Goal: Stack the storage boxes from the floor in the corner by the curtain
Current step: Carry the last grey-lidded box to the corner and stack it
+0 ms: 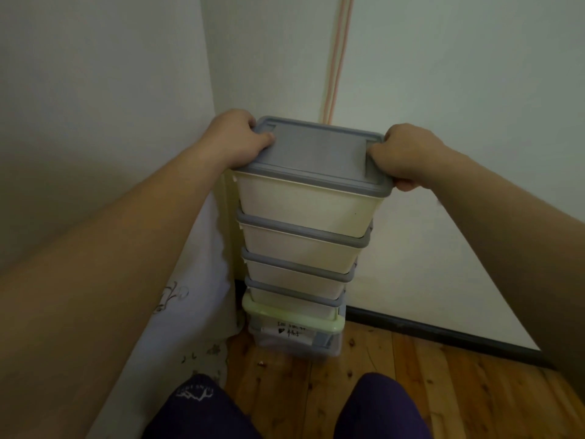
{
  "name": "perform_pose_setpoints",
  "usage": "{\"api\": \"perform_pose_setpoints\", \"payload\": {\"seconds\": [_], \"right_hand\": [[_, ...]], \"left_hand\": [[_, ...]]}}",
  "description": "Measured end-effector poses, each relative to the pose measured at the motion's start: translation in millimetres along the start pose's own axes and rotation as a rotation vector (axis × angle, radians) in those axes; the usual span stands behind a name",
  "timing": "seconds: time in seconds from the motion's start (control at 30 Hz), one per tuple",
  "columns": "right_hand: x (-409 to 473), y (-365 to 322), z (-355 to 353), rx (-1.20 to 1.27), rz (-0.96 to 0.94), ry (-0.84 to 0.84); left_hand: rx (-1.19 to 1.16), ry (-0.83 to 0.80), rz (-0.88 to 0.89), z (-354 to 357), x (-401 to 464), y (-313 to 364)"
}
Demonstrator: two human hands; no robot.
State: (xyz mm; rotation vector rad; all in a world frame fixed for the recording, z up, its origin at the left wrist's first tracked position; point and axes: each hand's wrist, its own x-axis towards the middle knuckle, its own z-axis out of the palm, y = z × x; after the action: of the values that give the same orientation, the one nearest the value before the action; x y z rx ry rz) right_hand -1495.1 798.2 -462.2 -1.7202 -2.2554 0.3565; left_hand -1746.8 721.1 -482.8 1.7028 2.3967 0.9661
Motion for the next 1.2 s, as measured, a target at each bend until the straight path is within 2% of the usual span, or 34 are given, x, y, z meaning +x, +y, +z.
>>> {"api": "perform_pose_setpoints", "payload": {"seconds": [0.2,0.8,1.2], "right_hand": [[-2,-4,6,-0.119,-0.01,0.022],[-3,3,15,-0.042,-0.042,0.051],[-4,4,8,0.019,-0.004,0.01]], "left_hand": [[-0.013,0.004,0.004,0,-3,-1],[-0.001,0.03,-0.005,0,-3,-10],[-0.12,0.015,-0.042,1,-2,-15]]}}
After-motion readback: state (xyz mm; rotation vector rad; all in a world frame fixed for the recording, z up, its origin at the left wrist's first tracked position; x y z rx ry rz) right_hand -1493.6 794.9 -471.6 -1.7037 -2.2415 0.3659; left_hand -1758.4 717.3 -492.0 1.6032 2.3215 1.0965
